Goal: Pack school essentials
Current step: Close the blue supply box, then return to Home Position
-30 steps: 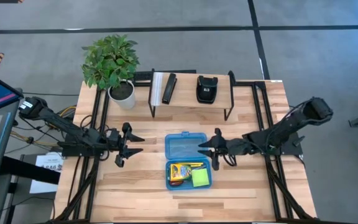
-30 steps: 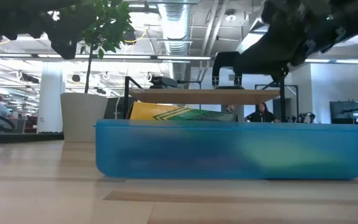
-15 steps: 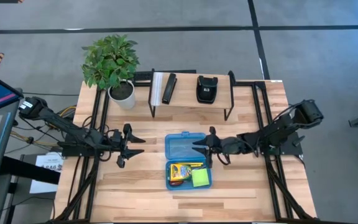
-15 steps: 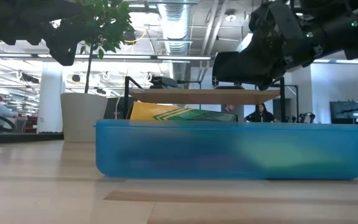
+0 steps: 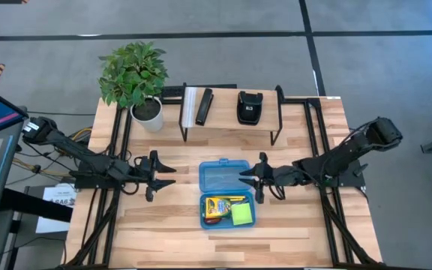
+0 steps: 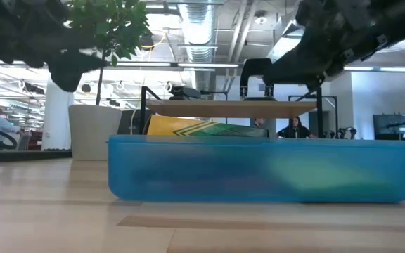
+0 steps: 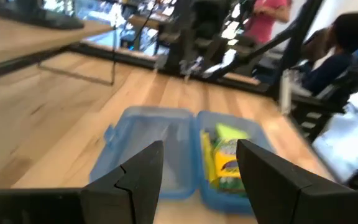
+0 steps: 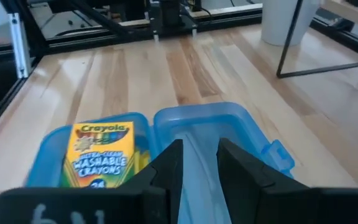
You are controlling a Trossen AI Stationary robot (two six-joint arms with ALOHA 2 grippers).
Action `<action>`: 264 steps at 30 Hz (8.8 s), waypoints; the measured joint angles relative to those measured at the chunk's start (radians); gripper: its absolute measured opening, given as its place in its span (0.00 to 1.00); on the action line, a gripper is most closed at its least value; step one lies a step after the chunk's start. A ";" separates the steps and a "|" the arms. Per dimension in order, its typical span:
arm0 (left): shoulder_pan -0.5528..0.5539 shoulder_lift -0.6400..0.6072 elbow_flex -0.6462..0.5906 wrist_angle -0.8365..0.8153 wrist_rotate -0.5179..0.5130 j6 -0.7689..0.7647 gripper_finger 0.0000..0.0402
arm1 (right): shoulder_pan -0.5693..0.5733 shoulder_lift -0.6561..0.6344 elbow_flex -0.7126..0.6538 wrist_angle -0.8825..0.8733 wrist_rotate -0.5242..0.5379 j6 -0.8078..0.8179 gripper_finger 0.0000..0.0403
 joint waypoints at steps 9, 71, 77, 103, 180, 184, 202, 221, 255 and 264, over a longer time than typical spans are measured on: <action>0.090 0.000 0.000 -0.234 -0.003 -0.166 0.48 | 0.010 -0.021 -0.037 -0.178 0.077 0.128 0.27; 0.357 0.788 0.448 -0.280 0.126 -0.153 0.00 | -0.220 0.154 0.005 -0.308 -0.229 0.316 0.01; 0.357 0.721 0.449 -0.322 0.120 -0.148 0.00 | -0.220 0.115 0.005 -0.286 -0.216 0.290 0.01; 0.243 0.545 0.451 -0.359 0.134 -0.126 0.00 | -0.109 0.001 0.008 -0.008 -0.242 0.180 0.01; -0.171 0.833 0.451 -0.074 0.109 -0.136 0.00 | 0.175 0.479 0.335 -0.052 -0.288 0.343 0.01; -0.171 0.833 0.451 -0.075 0.119 -0.140 0.00 | 0.173 0.478 0.335 -0.067 -0.287 0.344 0.01; -0.109 0.833 0.449 -0.074 0.109 -0.131 0.00 | 0.086 0.474 0.336 -0.163 -0.327 0.310 0.02; -0.094 0.620 0.449 -0.073 0.129 0.008 0.00 | 0.070 0.216 0.330 -0.212 -0.345 0.113 0.05; 0.118 -0.370 0.075 -0.078 0.196 0.307 0.00 | -0.216 -0.490 -0.261 0.115 -0.335 -0.183 0.04; 0.133 -0.607 -0.045 -0.151 0.187 0.307 0.00 | -0.267 -0.696 -0.348 0.090 -0.347 -0.211 0.03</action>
